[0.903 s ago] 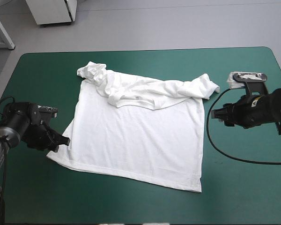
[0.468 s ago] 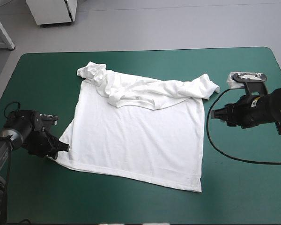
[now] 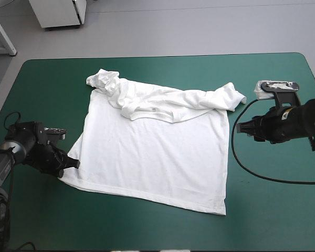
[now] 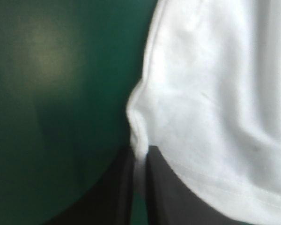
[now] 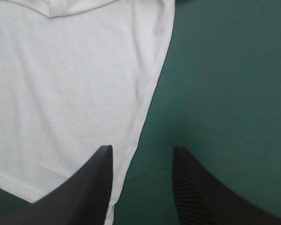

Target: Fold the cloth

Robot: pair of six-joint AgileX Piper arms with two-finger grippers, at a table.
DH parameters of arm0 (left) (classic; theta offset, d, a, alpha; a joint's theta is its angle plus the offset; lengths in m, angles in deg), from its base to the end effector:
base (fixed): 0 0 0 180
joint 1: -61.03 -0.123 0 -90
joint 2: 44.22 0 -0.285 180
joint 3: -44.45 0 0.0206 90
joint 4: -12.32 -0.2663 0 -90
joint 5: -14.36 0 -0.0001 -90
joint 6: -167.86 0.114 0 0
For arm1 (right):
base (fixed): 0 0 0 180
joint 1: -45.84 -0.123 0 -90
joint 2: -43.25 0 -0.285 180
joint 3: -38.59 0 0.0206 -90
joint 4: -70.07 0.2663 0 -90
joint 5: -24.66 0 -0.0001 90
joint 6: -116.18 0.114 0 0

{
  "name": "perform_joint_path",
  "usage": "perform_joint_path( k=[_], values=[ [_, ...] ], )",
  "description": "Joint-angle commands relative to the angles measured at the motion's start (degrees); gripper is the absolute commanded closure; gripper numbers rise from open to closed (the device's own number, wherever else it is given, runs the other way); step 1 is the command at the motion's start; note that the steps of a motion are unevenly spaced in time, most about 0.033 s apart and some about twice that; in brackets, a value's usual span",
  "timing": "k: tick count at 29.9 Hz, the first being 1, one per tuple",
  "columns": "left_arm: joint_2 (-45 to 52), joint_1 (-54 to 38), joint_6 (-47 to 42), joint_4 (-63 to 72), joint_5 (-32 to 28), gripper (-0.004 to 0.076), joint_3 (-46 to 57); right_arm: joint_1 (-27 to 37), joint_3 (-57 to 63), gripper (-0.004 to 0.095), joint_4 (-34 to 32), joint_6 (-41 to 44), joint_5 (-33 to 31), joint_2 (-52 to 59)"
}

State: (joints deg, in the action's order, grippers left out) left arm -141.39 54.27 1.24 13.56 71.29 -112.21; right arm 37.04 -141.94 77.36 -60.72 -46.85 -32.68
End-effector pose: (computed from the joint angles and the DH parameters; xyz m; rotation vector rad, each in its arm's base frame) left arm 0.2788 0.0310 0.1745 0.1610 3.0902 -0.0159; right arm 0.2402 0.0511 0.3918 -0.1220 2.5673 0.2489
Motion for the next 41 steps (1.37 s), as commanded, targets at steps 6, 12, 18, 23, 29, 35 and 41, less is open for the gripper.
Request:
perform_joint_path(
  k=[6,12,18,23,29,35,41],
  values=[
    [-0.2,-0.1,1.6,1.0,-3.6,0.0746,-0.3,-0.6,1.6,0.052,2.4,-1.4,0.0,2.3],
    [-0.2,-0.1,1.6,2.4,-4.5,0.0746,-0.3,-7.9,13.5,0.052,1.5,1.0,3.8,5.1],
    [-0.2,-0.1,1.6,2.5,-4.5,0.0746,-0.3,-17.7,22.0,0.052,-0.5,7.1,9.3,5.3],
    [-0.2,-0.1,1.6,3.7,-4.5,0.0746,-0.3,-29.0,24.4,0.052,-10.0,23.4,11.9,4.7],
    [-0.2,-0.1,2.5,6.2,-4.8,0.0746,-0.3,-39.0,25.0,0.052,-16.3,35.8,12.1,0.1],
    [-0.2,-0.1,2.5,6.2,-4.8,0.0746,-0.3,-40.8,25.2,0.052,-16.9,39.7,11.6,-4.2],
    [-0.1,-0.1,3.5,7.9,-4.7,0.0746,-0.3,-40.8,28.2,0.0521,-18.8,41.9,10.9,-4.3]
  ],
)
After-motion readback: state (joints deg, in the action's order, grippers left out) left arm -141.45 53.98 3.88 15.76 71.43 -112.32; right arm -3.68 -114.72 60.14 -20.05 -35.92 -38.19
